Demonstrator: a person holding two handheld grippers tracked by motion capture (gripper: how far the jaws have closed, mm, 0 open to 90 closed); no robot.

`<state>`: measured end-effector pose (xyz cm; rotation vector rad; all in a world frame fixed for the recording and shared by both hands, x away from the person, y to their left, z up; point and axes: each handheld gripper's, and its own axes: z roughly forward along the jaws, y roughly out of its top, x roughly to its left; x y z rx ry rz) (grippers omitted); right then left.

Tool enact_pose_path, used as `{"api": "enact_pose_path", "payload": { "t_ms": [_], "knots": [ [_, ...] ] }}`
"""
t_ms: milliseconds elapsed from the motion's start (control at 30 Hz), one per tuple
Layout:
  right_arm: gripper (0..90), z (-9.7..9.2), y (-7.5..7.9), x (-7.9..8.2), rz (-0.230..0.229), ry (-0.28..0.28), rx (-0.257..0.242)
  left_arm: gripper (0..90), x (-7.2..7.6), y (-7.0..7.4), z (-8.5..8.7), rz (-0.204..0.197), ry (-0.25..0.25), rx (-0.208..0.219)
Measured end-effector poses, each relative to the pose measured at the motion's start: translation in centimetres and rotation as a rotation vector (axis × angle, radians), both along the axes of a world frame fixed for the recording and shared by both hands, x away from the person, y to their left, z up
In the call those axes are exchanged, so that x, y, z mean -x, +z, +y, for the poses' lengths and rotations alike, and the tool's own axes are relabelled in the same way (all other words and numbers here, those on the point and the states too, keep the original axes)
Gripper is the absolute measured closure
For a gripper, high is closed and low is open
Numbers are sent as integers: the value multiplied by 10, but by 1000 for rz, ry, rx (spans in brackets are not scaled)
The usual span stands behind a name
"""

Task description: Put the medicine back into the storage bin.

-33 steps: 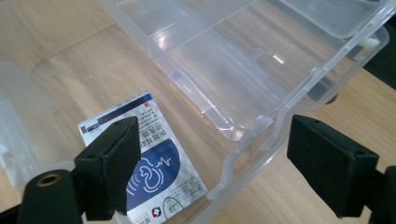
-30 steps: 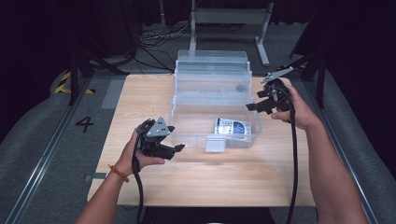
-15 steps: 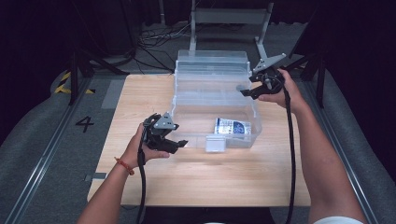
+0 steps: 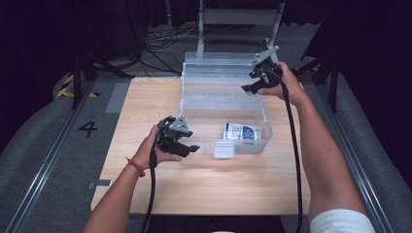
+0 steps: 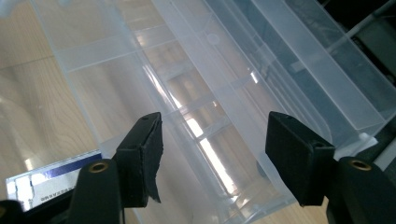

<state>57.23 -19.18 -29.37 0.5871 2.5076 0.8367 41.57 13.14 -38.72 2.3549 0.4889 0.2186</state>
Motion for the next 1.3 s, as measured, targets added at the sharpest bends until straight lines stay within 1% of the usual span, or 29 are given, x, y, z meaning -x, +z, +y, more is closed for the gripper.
{"api": "enact_pose_path", "payload": {
  "t_ms": [33, 67, 100, 133, 167, 200, 233, 267, 300, 367, 400, 433, 467, 500, 600, 633, 700, 733, 767, 800, 833, 900, 933, 967, 1100, 1200, 1233, 1267, 1300],
  "knots": [
    [394, 1, 0, -5, 22, 3, -6, 432, -1, -1, 0, 6, 3, 5],
    [413, 2, 0, -8, 30, 6, -6, 457, -3, -3, 0, 8, -2, 0],
    [423, 4, -1, -12, 38, 19, -3, 475, -4, -3, 0, 21, -4, -2],
    [433, 5, -2, -13, 32, 23, 4, 481, -6, -5, 1, 27, -8, -1],
    [435, 7, -4, -16, 41, 36, 27, 493, -7, -5, 0, 36, -12, -2],
    [439, 8, -6, -19, 58, 46, 36, 502, -7, -6, 0, 29, -12, -2],
    [441, 9, -7, -21, 68, 40, 41, 507, -8, -7, 0, 39, -15, 1],
    [461, 10, -9, -23, 81, 40, 36, 512, -9, -8, -1, 43, -13, 4],
    [483, 10, -10, -25, 93, 51, 29, 521, -10, -9, -1, 48, -19, -7],
    [496, 10, -8, -29, 104, 54, -2, 537, -12, -11, -3, 52, -24, -13],
    [502, 10, -7, -29, 102, 58, -10, 556, -12, -12, -4, 49, -32, -25],
    [525, 10, -6, -29, 97, 48, 1, 568, -13, -12, -4, 44, -31, -32],
    [525, 10, -6, -29, 97, 48, 1, 581, -13, -12, -4, 44, -31, -32],
    [541, 11, -4, -29, 81, 49, 28, 596, -13, -12, -4, 43, -25, -37],
    [565, 10, -3, -29, 69, 40, 30, 664, -15, -12, -4, 32, -23, -43],
    [565, 10, -3, -29, 69, 40, 30, 664, -16, -13, -3, 35, -16, -39],
    [519, 9, -2, -28, 58, 32, 17, 716, -18, -12, -2, 37, -25, -46],
    [506, 8, -1, -28, 33, -1, 14, 721, -18, -13, -3, 28, -33, -47],
    [491, 6, -1, -29, 32, -12, -3, 725, -18, -14, -4, 25, -33, -58],
    [474, 3, -3, -31, 43, -21, -12, 733, -19, -14, -5, 24, -47, -66],
    [474, 3, -3, -31, 43, -21, -12, 738, -19, -14, -5, 24, -47, -66],
    [464, 4, -9, -34, 75, -11, 31, 742, -21, -15, -7, 22, -60, -71],
    [482, 5, -12, -36, 85, -13, 45, 747, -21, -15, -7, 23, -66, -72],
    [493, 5, -13, -37, 97, -5, 46, 752, -21, -15, -6, 22, -71, -72],
    [550, 7, -19, -42, 100, -1, 47, 759, -21, -15, -6, 18, -81, -67],
    [630, 8, -21, -43, 96, 9, 74, 766, -19, -16, -5, 23, -96, -61],
    [668, 8, -21, -43, 92, 20, 77, 767, -18, -15, -4, 21, -99, -69],
    [702, 7, -21, -43, 91, 18, 76, 768, -17, -16, -3, 13, -100, -57],
    [713, 7, -21, -43, 89, 20, 70, 770, -16, -16, -3, 10, -109, -56]
  ]
}}
